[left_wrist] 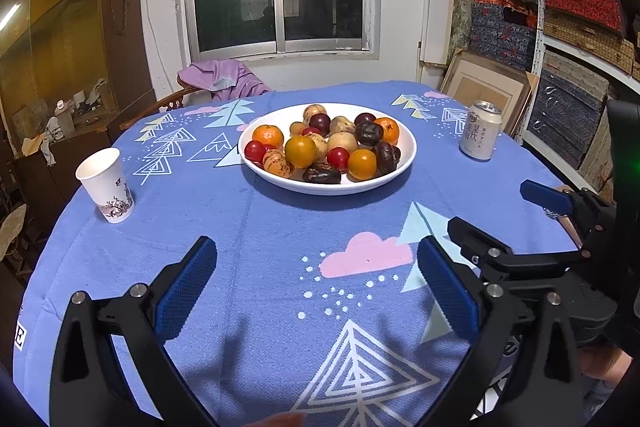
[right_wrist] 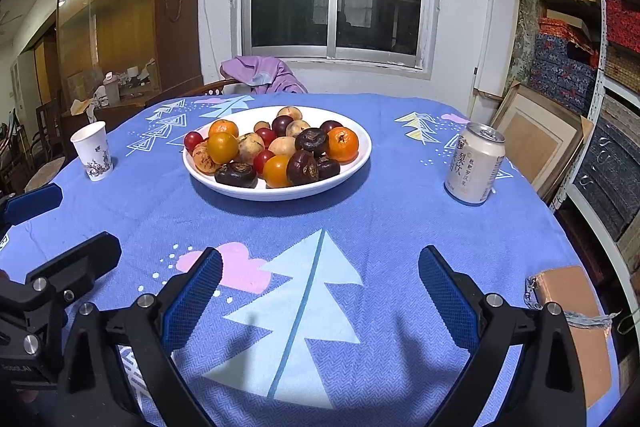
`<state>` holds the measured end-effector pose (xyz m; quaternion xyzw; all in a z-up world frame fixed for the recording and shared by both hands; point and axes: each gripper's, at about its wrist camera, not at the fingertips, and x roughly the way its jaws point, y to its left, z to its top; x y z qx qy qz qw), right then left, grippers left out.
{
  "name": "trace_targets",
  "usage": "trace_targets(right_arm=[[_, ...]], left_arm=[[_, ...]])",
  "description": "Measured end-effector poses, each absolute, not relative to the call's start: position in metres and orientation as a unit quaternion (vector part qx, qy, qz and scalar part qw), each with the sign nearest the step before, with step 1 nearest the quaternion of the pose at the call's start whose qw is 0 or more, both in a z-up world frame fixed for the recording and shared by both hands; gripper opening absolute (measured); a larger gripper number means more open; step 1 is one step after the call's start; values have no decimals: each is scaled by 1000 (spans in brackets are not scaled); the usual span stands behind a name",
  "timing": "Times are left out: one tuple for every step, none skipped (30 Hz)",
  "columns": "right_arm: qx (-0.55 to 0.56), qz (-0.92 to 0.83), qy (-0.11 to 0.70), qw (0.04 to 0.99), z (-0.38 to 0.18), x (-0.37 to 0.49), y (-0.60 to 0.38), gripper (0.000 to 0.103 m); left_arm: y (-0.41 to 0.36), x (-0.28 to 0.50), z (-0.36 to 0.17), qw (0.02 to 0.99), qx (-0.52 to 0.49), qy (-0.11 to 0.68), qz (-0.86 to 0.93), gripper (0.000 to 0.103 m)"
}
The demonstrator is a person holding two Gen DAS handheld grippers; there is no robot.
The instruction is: Organize fruits
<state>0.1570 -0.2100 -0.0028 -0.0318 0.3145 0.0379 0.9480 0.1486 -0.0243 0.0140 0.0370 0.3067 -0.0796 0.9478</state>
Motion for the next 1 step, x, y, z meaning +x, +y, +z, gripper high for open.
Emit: trace_targets(right_arm=[[-32,38,314,948,-3,157,-210,99]], left_arm=[[-24,149,14,947,35,308,-80,99]])
